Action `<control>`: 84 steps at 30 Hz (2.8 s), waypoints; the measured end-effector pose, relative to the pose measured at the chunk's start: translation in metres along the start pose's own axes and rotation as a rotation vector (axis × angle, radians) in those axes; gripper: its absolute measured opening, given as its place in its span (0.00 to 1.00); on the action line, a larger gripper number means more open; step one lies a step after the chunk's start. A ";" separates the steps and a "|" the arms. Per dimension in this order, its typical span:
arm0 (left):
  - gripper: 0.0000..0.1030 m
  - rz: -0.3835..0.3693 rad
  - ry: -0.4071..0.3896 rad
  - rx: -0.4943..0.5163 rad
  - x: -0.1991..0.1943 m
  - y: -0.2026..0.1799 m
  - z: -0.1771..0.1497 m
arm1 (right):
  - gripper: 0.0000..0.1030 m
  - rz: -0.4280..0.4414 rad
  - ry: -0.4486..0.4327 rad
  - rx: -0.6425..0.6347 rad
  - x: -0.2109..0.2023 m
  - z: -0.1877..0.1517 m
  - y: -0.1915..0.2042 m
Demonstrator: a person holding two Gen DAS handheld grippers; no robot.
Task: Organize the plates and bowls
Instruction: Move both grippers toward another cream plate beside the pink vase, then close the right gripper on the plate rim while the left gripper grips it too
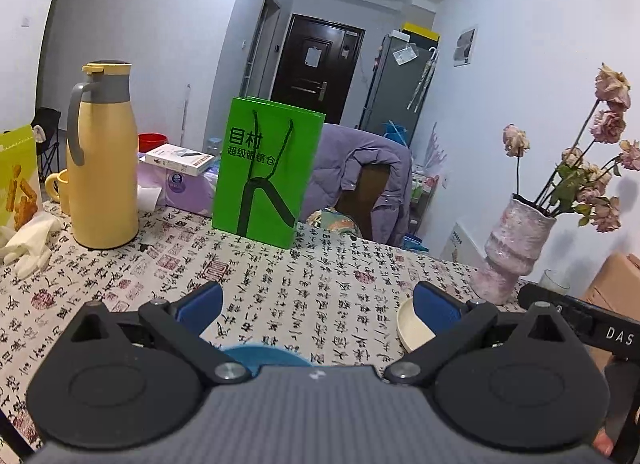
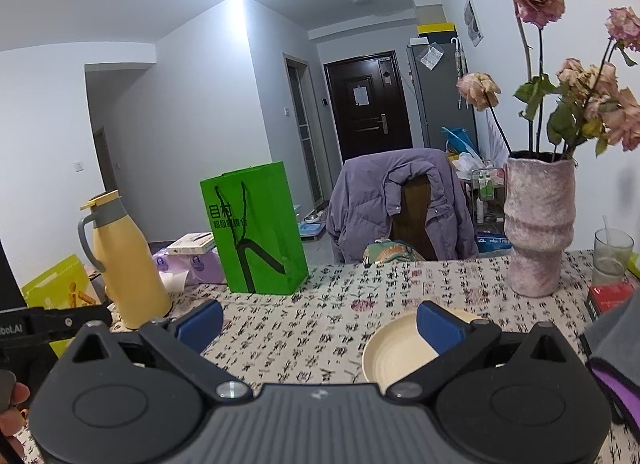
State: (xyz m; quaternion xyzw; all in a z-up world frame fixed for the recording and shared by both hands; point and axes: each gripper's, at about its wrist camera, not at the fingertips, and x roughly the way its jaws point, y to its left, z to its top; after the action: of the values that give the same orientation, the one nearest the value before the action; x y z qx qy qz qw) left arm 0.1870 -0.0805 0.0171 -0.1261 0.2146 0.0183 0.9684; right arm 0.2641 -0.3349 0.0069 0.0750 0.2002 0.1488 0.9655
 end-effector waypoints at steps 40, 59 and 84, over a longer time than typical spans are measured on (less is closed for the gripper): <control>1.00 0.075 0.155 -0.015 0.118 -0.083 0.007 | 1.00 -0.046 0.097 0.192 0.088 0.017 -0.126; 1.00 0.141 0.313 0.052 0.213 -0.139 -0.007 | 1.00 -0.217 0.194 0.324 0.117 -0.007 -0.194; 0.94 0.220 0.556 0.129 0.315 -0.167 -0.054 | 0.65 -0.242 0.409 0.354 0.168 -0.046 -0.214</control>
State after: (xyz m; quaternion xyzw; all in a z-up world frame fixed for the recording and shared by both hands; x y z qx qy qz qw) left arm 0.4656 -0.2619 -0.1227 -0.0406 0.4845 0.0744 0.8707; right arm 0.4475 -0.4796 -0.1398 0.1861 0.4211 0.0074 0.8877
